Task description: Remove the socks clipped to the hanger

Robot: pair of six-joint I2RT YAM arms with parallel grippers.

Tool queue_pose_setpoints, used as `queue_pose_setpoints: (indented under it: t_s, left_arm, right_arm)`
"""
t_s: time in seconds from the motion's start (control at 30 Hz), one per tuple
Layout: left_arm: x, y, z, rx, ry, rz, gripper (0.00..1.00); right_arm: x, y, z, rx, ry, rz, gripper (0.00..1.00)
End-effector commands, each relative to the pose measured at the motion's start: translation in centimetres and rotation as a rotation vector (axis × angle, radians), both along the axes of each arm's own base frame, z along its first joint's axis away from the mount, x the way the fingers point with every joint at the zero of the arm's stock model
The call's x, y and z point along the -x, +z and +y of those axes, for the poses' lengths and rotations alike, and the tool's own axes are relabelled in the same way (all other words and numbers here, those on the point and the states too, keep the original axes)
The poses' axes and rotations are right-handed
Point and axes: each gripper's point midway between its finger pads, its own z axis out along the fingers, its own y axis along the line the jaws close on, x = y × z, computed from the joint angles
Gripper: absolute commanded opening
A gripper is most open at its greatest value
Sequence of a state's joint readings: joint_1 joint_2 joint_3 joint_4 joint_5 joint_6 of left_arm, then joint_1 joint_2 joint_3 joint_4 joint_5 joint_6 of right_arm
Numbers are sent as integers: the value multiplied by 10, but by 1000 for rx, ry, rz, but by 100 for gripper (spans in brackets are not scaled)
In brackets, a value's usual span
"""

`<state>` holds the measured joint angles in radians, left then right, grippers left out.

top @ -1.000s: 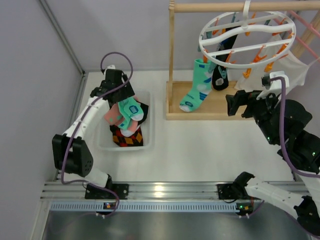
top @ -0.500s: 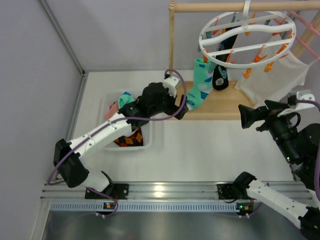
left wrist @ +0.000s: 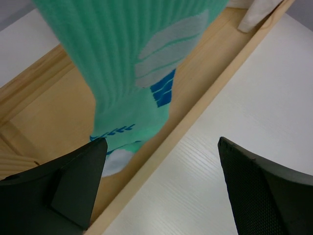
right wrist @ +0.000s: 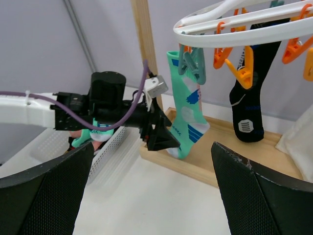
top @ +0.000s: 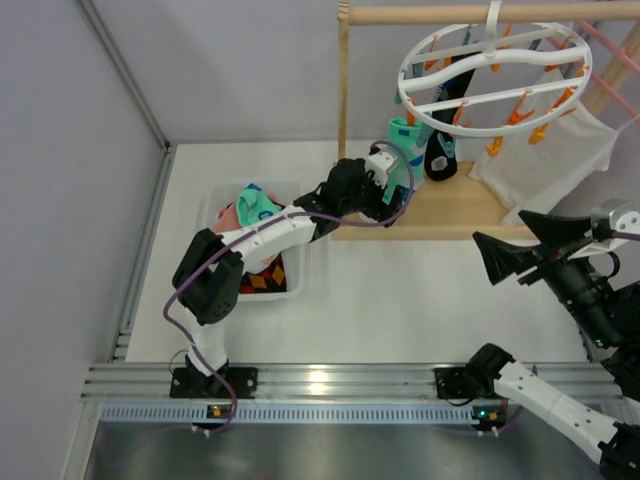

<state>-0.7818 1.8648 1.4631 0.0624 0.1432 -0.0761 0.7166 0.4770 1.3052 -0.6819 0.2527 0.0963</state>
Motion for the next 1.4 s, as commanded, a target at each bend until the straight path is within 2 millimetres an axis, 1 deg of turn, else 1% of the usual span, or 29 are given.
queue_pose_setpoints:
  t_s: [0.0, 0.1, 0.13, 0.17, 0.23, 0.27, 0.33, 0.37, 0.43, 0.5, 0.53, 0.57, 0.6, 0.63, 0.7, 0.73, 0.77, 0.8, 0.87, 0.97, 1.0, 1.03, 1.07, 1.1, 1.13, 1.2, 1.3, 1.33, 1.37]
  left_arm:
    - [-31, 42, -6, 85, 7, -120, 98]
    - [-45, 33, -3, 69, 27, -122, 98]
    - [-50, 33, -1, 69, 32, -127, 98]
    - [-54, 24, -2, 55, 26, -124, 98]
    - [-62, 20, -1, 51, 15, -126, 98]
    - [-65, 11, -2, 46, 7, -118, 98]
    - [-70, 11, -2, 65, -11, -128, 98]
    - [-68, 5, -5, 58, -50, -141, 98]
    - [-70, 9, -9, 85, -82, -167, 98]
    - [-68, 6, -15, 99, -116, -164, 98]
    - [-69, 11, -17, 117, -126, -180, 98]
    - [-67, 8, -19, 125, -139, -173, 98]
    - [-67, 8, -21, 134, -147, -176, 95]
    - [-66, 13, -24, 168, -161, -178, 91]
    - [-62, 14, -27, 202, -194, -174, 71]
    - [-62, 14, -28, 221, -194, -160, 59]
    - [-63, 17, -29, 238, -199, -167, 38]
    - [-61, 17, -30, 247, -209, -160, 33]
    - [-59, 15, -32, 264, -217, -145, 29]
    - [-55, 15, -34, 282, -235, -129, 29]
    - [-53, 16, -34, 288, -244, -131, 40]
    - [-52, 15, -34, 293, -244, -123, 48]
    - [-51, 15, -35, 295, -248, -123, 53]
    - [-51, 16, -35, 298, -254, -129, 55]
    - [-50, 16, -36, 299, -263, -131, 63]
    - [-50, 16, -38, 296, -275, -138, 64]
    - [-54, 11, -41, 293, -281, -142, 62]
    - [-56, 6, -41, 292, -284, -130, 54]
    - [-56, 5, -42, 295, -292, -125, 46]
  right_arm:
    - [8, 7, 12, 1, 81, -52, 99]
    - [11, 7, 20, 18, 125, -66, 99]
    - [10, 5, 22, 25, 134, -65, 99]
    - [10, 5, 23, 28, 142, -72, 99]
    - [11, 4, 26, 37, 156, -77, 99]
    - [10, 4, 27, 40, 159, -82, 100]
    - [10, 3, 31, 44, 174, -86, 99]
    - [10, 3, 34, 44, 184, -92, 99]
    - [11, 1, 42, 54, 224, -90, 99]
    - [16, 0, 50, 67, 277, -98, 99]
    - [16, 1, 52, 68, 286, -101, 100]
    - [16, 0, 53, 75, 291, -103, 100]
    - [17, 1, 53, 72, 294, -109, 100]
    - [17, 2, 53, 72, 292, -114, 99]
    - [18, 2, 54, 71, 301, -125, 99]
    - [19, 2, 55, 75, 309, -131, 99]
    - [22, 2, 56, 77, 325, -139, 100]
    - [22, 2, 57, 77, 332, -140, 99]
    - [23, 1, 58, 79, 334, -139, 99]
    - [23, 2, 56, 76, 328, -141, 99]
    - [23, 0, 57, 78, 330, -135, 99]
    - [22, 0, 56, 79, 328, -137, 99]
    - [22, 0, 57, 80, 331, -136, 99]
    - [23, 0, 58, 79, 335, -135, 100]
    - [23, 1, 57, 79, 333, -137, 100]
    - [23, 0, 58, 78, 337, -137, 100]
    - [22, 0, 59, 81, 337, -135, 99]
    - [22, -1, 59, 83, 336, -133, 99]
    - [22, -1, 59, 84, 336, -131, 99]
